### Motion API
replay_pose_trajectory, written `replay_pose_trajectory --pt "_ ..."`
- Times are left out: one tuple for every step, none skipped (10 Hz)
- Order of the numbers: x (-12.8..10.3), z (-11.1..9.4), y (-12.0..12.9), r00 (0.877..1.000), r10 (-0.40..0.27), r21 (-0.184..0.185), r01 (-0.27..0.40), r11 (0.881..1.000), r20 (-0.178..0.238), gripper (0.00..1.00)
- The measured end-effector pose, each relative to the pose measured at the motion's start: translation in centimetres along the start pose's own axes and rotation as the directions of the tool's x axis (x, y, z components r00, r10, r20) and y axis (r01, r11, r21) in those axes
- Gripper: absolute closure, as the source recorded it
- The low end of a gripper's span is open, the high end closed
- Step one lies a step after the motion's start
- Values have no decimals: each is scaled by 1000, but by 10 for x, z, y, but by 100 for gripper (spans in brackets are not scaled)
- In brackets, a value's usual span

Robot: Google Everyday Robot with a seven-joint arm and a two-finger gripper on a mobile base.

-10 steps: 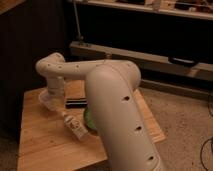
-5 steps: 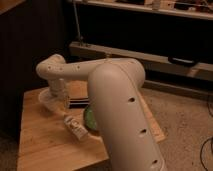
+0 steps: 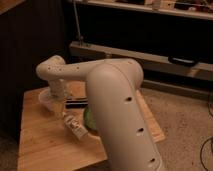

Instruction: Stand the bottle upright

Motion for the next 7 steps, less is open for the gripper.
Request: replay_pose_trajectory --pt "-2 2 1 1000 -2 -1 2 1000 -11 20" --pt "-3 5 0 999 1 2 -1 1000 -34 20" --pt "-5 8 0 999 4 7 -4 1000 -53 20" --pt "-9 11 3 998 3 12 -2 1000 -67 20" --pt "-11 14 6 997 6 17 -4 1000 -75 20" --pt "-12 16 6 997 15 36 -13 999 -72 20" --pt "-13 16 8 998 26 49 -23 999 -61 20"
